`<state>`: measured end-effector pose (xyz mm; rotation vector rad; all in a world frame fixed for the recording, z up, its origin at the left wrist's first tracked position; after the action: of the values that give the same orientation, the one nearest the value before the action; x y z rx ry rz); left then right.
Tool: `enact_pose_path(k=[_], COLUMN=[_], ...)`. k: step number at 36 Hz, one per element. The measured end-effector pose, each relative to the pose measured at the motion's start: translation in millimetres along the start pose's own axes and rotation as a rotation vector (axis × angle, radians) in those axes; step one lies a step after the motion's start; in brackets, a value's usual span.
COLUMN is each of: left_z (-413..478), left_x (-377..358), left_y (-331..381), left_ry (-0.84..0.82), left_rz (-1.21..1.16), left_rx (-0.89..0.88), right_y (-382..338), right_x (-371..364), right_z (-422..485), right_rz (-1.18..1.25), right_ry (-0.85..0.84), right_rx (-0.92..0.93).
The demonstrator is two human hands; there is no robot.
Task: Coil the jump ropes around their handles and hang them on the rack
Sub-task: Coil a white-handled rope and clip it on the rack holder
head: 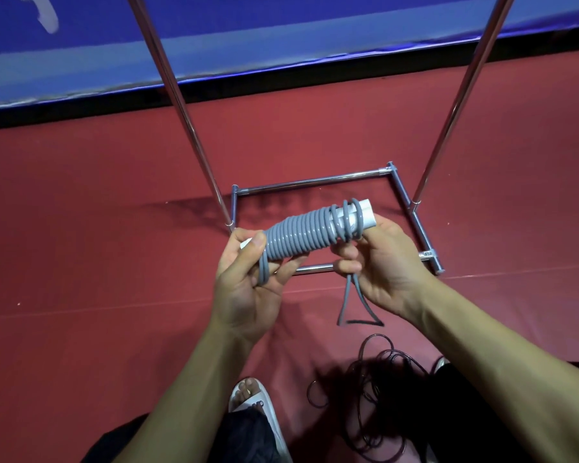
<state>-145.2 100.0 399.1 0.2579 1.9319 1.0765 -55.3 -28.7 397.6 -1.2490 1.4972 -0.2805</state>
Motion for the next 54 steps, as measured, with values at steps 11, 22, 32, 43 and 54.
enact_pose_path(k=[11, 22, 32, 43, 54], left_z=[9, 8, 6, 6, 13], left_x=[5, 6, 1, 4, 8], left_y=[-2, 3, 8, 11, 15], left_ry=[0.025, 0.021, -0.085, -0.023, 0.009], left_rz=[0.008, 0.04, 0.164, 0.177, 0.188], left_rx=[-0.029, -0.082, -0.188, -0.204, -0.269], right_y=[5, 4, 11, 11, -1], right_x=[-3, -5, -12, -14, -11], right_z=[-7, -13, -23, -26, -26], right_rz=[-0.106, -0.041, 0.011, -0.218, -0.156], right_ry=[0.091, -0.032, 0.079, 0.123, -0.015], right_rx=[0.127, 0.104, 0.12, 0.065, -0.137])
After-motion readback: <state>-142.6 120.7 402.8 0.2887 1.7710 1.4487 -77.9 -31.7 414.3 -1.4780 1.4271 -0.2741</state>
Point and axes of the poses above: each hand's wrist, its own z-axis towards the middle knuckle, its own x-axis out of the back of the hand, y = z × x, the point moved 1 cm from there along z, towards the middle knuckle, and after that the axes turned 10 degrees about y, right-handed, at the moved point
